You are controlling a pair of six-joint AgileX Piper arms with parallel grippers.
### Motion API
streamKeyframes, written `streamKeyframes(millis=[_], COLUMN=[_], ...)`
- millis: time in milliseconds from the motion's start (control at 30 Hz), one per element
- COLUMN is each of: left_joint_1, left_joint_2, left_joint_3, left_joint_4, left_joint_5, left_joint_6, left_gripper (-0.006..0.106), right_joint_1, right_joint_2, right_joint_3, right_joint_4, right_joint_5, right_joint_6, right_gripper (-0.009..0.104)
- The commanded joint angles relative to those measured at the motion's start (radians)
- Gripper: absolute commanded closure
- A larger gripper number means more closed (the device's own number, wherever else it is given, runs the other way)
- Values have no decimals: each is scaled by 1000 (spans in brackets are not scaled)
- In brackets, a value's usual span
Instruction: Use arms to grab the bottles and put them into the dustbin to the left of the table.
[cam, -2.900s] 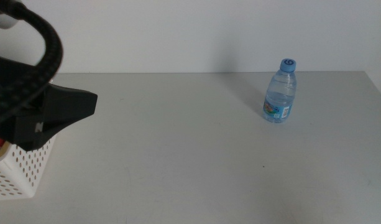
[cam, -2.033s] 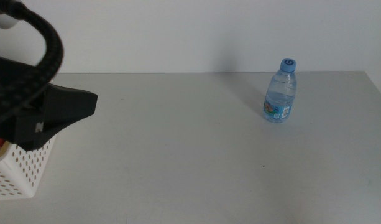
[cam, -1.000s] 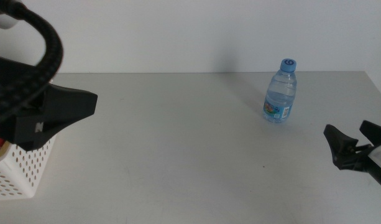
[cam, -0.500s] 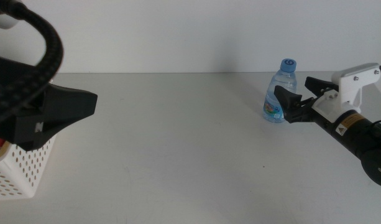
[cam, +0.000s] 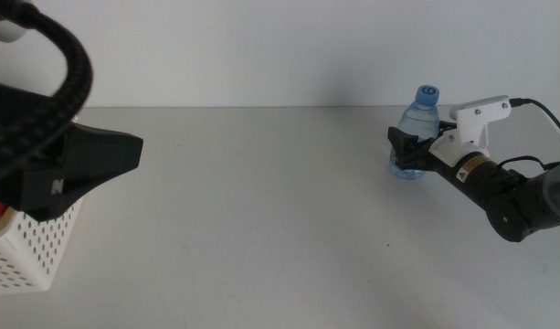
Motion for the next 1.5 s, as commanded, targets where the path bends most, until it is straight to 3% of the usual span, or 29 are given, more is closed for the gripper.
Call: streamKeyframes(millis=[0,33,100,133,500,700,933,1067,1233,1467], left_joint_1=[-7,-7,-7,-7,-7,-7,-7,-7,-7,-7], left_joint_2=[-1,-1,-1,-1,2,2,2,2,2,2], left_joint_3=[-24,-24,-24,-24,-24,-24,-24,-24,-24,-24], left_joint_4=[-23,-23,-23,-23,-23,-23,-23,-23,-23,-23], left_joint_5=[-63,-63,-63,-63,-63,-64,-64,-64,-64,-64], left_joint_6=[-3,-3,-3,-3,-3,-3,-3,-3,-3,-3], left_gripper=[7,7,7,7,7,7,7,7,7,7], right_joint_1=[-1,2,12,18,293,445,521,541,546,546], right_joint_2=[-50,-53,-64,-72,-146,-91,-21,-7,-7,-36], right_joint_3=[-29,-29,-28,-28,-172,-266,-283,-283,-283,-261], right_joint_4=[9,6,-23,-39,-248,-251,-233,-218,-222,-229], right_joint_5=[-47,-40,-33,-31,-29,41,43,62,110,183], right_joint_6=[-13,-13,-3,4,204,227,223,192,188,198], right_gripper=[46,57,91,97,96,96,96,93,79,35])
